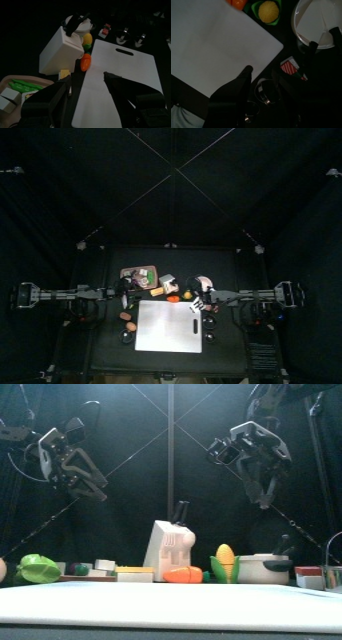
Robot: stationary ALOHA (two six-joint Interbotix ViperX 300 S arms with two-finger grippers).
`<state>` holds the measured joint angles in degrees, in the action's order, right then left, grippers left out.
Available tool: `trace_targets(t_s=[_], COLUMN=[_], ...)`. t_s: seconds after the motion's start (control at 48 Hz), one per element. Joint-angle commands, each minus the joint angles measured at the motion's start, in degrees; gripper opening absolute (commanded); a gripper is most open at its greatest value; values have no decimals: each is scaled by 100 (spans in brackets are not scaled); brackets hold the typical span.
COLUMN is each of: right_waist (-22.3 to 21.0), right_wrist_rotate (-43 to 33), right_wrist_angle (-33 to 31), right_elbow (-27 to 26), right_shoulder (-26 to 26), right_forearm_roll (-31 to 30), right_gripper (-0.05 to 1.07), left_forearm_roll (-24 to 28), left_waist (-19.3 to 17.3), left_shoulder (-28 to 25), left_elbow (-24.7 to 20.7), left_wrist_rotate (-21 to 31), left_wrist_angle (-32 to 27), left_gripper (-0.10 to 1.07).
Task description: Grab small cookie cutter
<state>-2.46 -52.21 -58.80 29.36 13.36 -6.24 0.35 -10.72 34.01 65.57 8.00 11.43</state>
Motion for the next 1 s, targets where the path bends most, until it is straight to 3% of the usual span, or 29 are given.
trace_targets(t_s=[0.0,0.208,0.667,0.979], right_waist=[123,387,1459,2145], right_wrist_rotate=[-35,-44,-79,-79], right_wrist_angle=[167,281,-167,-62], right_elbow=[62,149,211,114], right_shoulder=[114,220,439,35], right_forearm_roll=[-18,316,378,712], right_gripper=[78,78,77,77], left_forearm_roll=[-9,0,26,26], left_waist=[53,220,229,264], left_shoulder=[9,9,18,9], left_elbow=[-9,167,255,325], left_wrist_rotate=[9,-26,-18,-18], left_wrist_angle=[158,589,633,589], left_gripper=[90,90,90,90])
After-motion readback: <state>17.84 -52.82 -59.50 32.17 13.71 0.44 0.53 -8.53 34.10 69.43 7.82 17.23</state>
